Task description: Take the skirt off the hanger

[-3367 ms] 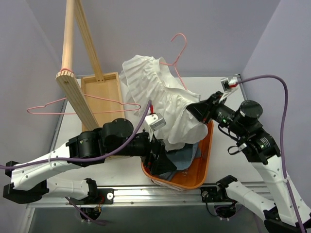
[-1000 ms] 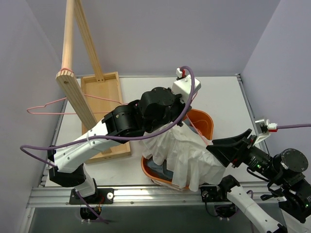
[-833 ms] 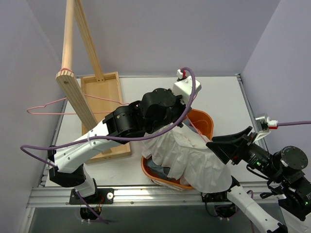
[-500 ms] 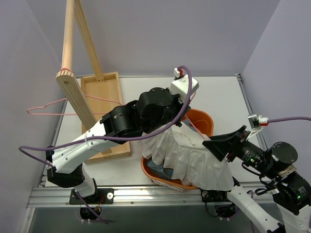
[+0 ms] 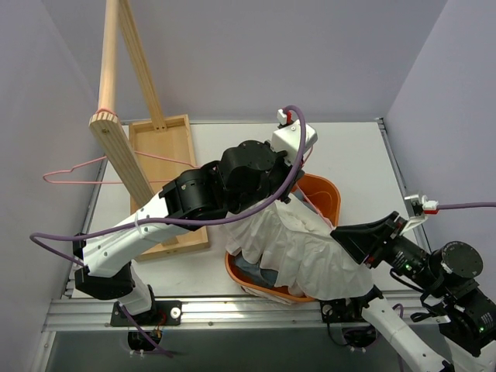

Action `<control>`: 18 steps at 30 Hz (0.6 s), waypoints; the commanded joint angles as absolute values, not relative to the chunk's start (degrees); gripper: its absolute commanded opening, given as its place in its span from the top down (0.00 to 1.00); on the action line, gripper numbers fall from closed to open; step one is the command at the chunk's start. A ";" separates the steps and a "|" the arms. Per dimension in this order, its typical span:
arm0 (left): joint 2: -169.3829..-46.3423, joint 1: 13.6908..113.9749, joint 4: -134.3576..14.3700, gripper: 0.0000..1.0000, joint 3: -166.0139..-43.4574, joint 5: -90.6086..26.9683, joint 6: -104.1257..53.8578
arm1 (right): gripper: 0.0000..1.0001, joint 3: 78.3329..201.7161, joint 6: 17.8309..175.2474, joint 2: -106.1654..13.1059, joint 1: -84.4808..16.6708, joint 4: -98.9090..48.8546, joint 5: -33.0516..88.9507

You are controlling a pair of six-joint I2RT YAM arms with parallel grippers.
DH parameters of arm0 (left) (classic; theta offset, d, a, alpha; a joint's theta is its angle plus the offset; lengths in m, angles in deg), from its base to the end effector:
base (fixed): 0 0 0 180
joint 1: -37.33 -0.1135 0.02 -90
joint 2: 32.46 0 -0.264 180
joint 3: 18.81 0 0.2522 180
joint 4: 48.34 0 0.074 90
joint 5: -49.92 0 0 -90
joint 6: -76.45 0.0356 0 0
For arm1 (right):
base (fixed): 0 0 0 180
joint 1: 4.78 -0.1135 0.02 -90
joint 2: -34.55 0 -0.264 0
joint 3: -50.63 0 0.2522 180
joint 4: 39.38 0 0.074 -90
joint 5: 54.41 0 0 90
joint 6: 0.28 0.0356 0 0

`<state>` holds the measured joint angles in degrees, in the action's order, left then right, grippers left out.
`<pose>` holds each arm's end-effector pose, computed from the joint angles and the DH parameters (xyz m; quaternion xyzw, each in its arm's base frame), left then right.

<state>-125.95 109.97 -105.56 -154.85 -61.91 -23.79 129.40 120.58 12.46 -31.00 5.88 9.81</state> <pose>0.1097 -0.3066 0.5204 0.3037 0.7248 -0.2847 0.5490 0.0092 0.0218 0.4445 -0.1475 0.6238 0.4846 0.5953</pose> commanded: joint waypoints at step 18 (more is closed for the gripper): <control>-117.54 109.93 -98.23 0.98 -148.34 -62.93 -25.59 | 1.00 132.67 126.19 18.64 -30.71 20.33 24.50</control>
<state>-122.63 110.08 -104.40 -149.99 -61.88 -24.93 130.19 123.96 17.01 -31.00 13.60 18.16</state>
